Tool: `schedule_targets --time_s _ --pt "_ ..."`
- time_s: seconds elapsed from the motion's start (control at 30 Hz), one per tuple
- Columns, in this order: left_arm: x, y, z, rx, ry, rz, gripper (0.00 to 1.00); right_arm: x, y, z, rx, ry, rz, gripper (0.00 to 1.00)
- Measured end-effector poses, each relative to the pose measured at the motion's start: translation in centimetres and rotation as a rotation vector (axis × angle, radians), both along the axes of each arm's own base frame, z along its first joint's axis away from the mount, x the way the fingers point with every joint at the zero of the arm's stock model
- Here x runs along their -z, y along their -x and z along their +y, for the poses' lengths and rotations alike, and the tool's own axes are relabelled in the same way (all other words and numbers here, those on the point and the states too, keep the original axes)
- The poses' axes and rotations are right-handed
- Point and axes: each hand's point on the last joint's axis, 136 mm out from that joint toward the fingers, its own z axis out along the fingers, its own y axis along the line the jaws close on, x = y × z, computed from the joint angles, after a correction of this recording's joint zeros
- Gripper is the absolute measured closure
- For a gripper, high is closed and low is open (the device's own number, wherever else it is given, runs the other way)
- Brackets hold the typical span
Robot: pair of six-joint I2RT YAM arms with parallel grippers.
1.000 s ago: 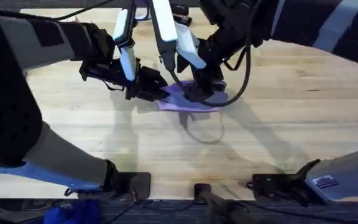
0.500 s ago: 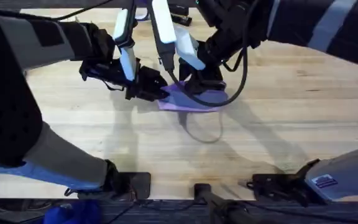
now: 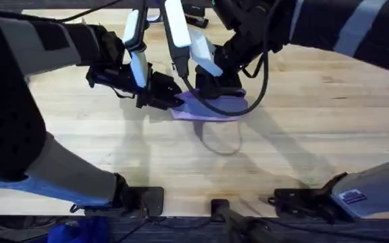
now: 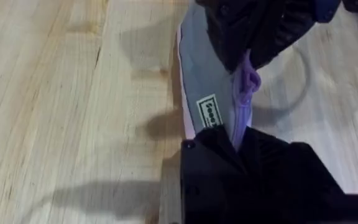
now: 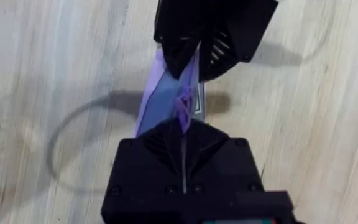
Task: Unzip the bag, pick up the pens from the table one at a time and place them inside, then zip the bag closed.
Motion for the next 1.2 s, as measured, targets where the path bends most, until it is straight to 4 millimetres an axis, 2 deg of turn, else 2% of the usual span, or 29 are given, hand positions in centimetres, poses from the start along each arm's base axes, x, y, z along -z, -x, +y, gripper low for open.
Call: schedule_targets --time_s 0.23,0.53,1.2 --pt "0.0 0.0 0.0 0.000 0.002 0.001 0.957 -0.7 -0.4 0.2 0.002 -0.009 -0.021 0.969" --pt "-0.1 0.0 -0.1 -0.001 0.009 0.000 0.957 -4.1 -0.4 0.3 0.013 -0.059 -0.085 0.971" --pt "-0.1 -0.1 0.0 -0.001 0.005 -0.005 0.957 -3.9 -0.3 -0.1 0.026 -0.041 -0.076 0.970"
